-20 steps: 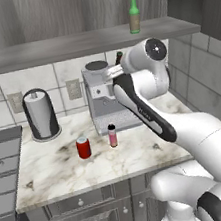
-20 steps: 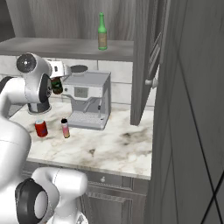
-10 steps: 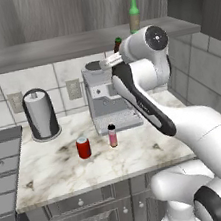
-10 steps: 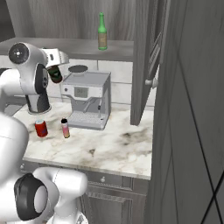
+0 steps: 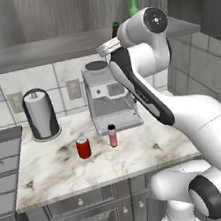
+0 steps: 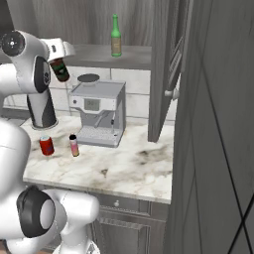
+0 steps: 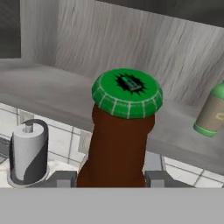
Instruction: Sort all alcoholic drinks to one cabinet, and non-alcoholic drinks to the other.
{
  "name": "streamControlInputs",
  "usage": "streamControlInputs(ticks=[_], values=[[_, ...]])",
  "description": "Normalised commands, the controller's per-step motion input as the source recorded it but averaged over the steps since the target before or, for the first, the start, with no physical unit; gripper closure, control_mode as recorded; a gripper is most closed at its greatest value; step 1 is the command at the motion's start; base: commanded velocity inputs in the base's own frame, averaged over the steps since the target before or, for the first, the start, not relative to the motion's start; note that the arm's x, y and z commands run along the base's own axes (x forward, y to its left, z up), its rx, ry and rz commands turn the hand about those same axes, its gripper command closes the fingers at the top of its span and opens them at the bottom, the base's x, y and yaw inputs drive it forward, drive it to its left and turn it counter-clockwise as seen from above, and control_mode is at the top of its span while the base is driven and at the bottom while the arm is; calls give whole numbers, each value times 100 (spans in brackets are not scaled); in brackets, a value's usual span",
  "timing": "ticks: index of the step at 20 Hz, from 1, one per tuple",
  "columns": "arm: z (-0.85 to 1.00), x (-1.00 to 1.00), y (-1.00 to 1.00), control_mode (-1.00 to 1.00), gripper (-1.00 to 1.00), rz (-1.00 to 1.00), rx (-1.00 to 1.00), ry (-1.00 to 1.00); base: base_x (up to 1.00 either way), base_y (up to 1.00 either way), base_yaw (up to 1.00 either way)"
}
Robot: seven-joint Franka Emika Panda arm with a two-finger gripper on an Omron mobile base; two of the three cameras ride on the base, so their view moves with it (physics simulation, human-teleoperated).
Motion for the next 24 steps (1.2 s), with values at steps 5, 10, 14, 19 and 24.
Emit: streamControlInputs(ticks=[5,10,14,19,24], values=[[28,0,0,-100,100,0,-3,-7,0,0,0],[27,1,0,-100,100,0,-1,-6,0,0,0],[16,10,0,-100,100,0,0,-2,0,0,0],[4,21,0,-100,100,0,0,0,0,0,0],[0,20,0,-100,100,-3,1,-2,0,0,0]])
